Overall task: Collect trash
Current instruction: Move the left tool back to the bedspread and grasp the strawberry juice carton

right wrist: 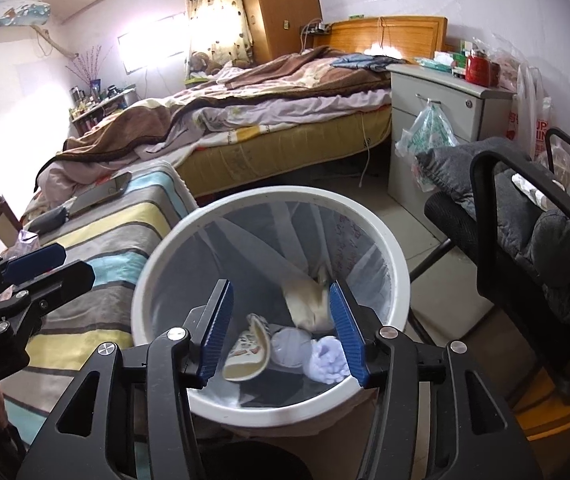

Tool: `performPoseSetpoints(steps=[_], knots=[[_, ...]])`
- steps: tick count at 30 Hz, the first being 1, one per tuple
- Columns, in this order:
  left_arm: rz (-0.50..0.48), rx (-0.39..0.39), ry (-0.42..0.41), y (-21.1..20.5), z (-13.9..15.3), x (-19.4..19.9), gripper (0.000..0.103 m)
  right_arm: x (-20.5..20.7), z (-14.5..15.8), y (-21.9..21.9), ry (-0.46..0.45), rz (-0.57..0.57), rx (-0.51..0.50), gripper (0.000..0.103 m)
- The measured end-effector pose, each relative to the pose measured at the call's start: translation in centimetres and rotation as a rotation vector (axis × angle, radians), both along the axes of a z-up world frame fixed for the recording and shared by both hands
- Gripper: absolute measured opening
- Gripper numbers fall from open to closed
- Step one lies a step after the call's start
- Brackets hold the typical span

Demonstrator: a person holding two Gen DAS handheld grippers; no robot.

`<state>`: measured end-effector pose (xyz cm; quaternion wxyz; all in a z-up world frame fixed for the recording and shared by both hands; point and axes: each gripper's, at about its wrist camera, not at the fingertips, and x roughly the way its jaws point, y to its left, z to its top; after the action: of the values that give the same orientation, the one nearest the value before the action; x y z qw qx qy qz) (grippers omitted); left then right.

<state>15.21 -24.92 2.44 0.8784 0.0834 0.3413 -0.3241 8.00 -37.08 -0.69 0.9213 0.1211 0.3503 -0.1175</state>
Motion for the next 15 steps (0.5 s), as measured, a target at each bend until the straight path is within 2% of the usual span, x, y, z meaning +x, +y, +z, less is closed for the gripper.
performPoseSetpoints(steps=[7,10,15], knots=[[0.062,-0.027,-0.016,3.5,1.1,-0.9,0.059,-0.5,0.7,1.9,-0.031,0.03,0.001,0.053],[0.088,-0.028,-0.032,5.3,1.5,-1.4,0.059,-0.5,0.9,2.8,-0.048,0.046,0.003,0.057],[0.151,-0.027,-0.057,8.5,1.8,-1.9,0.066,-0.4,1.3,4.4,-0.065,0.082,-0.006,0.057]])
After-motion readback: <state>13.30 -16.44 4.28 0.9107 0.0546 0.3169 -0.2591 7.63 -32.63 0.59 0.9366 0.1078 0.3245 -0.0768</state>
